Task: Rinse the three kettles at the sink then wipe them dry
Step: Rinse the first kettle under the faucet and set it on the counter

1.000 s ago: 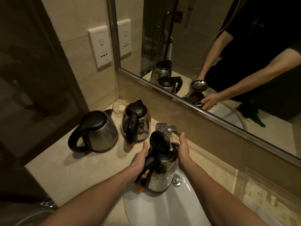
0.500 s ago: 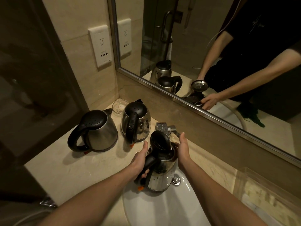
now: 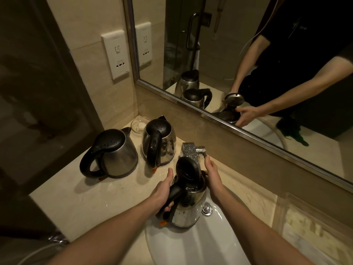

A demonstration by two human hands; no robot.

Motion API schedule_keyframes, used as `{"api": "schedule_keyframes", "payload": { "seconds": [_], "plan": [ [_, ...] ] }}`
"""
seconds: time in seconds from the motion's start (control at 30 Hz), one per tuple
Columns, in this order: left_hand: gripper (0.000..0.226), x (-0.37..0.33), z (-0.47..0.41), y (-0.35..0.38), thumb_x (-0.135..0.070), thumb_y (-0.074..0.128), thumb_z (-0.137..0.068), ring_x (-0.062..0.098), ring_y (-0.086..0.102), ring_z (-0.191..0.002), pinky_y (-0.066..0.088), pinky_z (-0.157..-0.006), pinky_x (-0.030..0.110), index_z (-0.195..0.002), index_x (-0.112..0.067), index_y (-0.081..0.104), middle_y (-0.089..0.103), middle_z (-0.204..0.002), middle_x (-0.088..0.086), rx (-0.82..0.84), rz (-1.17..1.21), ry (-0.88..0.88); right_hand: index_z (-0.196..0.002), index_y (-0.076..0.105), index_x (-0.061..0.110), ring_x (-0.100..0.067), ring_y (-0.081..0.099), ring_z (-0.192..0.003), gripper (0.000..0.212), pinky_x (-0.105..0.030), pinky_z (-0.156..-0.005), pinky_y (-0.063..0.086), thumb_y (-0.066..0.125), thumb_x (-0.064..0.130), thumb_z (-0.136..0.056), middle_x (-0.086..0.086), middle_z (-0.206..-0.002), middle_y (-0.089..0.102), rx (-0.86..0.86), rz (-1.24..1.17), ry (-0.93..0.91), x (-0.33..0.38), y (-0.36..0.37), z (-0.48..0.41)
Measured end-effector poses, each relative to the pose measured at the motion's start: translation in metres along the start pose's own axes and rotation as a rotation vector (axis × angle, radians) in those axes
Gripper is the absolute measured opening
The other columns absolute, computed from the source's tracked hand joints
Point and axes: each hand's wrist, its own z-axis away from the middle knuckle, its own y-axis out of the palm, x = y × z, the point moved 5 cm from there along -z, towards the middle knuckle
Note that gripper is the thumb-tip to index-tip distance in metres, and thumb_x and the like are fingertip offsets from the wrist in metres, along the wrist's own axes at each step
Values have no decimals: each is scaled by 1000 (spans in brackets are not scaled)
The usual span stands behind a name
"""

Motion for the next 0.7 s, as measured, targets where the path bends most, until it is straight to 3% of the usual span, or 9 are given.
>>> {"api": "schedule_keyframes", "payload": {
  "seconds": [0.1, 0.13, 0.2, 0.37, 0.47, 0.6, 0.7],
  "plan": [
    [73, 6, 6, 3, -92, 19, -76, 17, 47, -40, 41, -44, 26, -109, -41, 60, 50, -50, 6, -14, -22, 13, -154, 26, 24, -33, 44, -137, 134, -53, -115, 34, 46, 102, -46, -16, -152, 41, 2, 16, 3, -7, -5, 8],
    [77, 8, 8, 4, -95, 20, -71, 17, 48, -40, 41, -44, 26, -108, -41, 60, 51, -50, 6, -19, -12, 8, -153, 27, 24, -33, 43, -137, 135, -54, -115, 33, 46, 103, -45, -17, -151, 42, 1, 16, 16, -10, -7, 10],
    [88, 14, 12, 6, -97, 20, -65, 16, 47, -39, 40, -43, 25, -100, -30, 64, 50, -50, 5, -23, 2, -10, -153, 27, 24, -34, 42, -137, 120, -54, -116, 32, 42, 96, -59, -16, -151, 41, -1, 16, 30, -14, -8, 16],
    [80, 20, 32, 12, -85, 20, -85, 13, 42, -34, 34, -38, 22, -73, -14, 56, 45, -45, 2, -57, 21, -9, -153, 27, 25, -34, 40, -140, 97, -51, -116, 30, 37, 86, -78, -14, -154, 39, -3, 25, 16, -14, -11, 39],
    [77, 22, 45, 15, -83, 20, -87, 13, 41, -31, 33, -36, 21, -67, -14, 49, 44, -43, 1, -71, 17, -10, -155, 23, 27, -31, 35, -144, 107, -51, -118, 26, 38, 91, -71, -10, -159, 33, 11, 57, -15, -10, -13, 57],
    [81, 23, 58, 14, -83, 19, -87, 13, 43, -32, 35, -38, 22, -68, -11, 50, 46, -45, 2, -96, 8, 27, -158, 17, 20, -26, 23, -150, 82, -42, -118, 22, 36, 68, -95, -4, -165, 21, -37, 190, -235, 13, -10, 90],
    [83, 26, 63, 14, -84, 20, -86, 14, 44, -34, 36, -38, 23, -67, -10, 54, 48, -46, 2, -131, -20, 56, -158, 16, 24, -21, 23, -150, 102, -42, -119, 22, 31, 86, -79, 0, -165, 20, -37, 443, -428, 23, 2, 115]
  ]
}}
